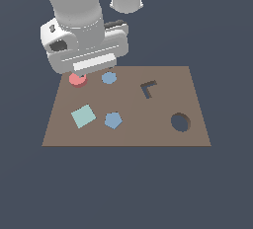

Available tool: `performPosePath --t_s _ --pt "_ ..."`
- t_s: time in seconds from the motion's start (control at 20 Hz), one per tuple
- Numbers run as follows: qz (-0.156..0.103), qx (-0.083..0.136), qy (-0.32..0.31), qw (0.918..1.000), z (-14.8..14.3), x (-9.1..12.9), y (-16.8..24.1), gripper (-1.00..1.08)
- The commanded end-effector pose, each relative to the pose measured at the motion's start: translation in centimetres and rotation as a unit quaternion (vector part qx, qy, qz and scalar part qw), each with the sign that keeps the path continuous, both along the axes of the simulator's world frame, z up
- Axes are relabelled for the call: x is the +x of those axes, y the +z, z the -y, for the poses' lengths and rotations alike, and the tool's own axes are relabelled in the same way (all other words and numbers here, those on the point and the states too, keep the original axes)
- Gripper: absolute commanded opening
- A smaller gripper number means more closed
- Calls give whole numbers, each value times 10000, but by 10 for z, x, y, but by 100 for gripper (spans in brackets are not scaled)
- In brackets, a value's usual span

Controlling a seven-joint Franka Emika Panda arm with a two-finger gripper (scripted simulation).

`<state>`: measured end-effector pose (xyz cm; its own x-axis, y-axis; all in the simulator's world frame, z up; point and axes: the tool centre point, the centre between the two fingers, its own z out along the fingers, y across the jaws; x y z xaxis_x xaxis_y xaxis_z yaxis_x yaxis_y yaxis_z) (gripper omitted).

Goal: Insert a designated object into the corresponding slot on a board.

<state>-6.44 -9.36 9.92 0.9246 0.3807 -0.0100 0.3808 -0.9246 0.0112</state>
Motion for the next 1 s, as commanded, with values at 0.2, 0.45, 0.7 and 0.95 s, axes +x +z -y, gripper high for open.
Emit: performPosePath --t_s 0.2,0.45,0.7,0.95 --pt "11 34 569 9984 36 -11 -22 100" --pt "15 53 885 9961 56 -14 -35 100" --pt "17 66 1102 9939 71 -16 -44 100" --pt "17 73 1217 9925 78 -15 -49 100"
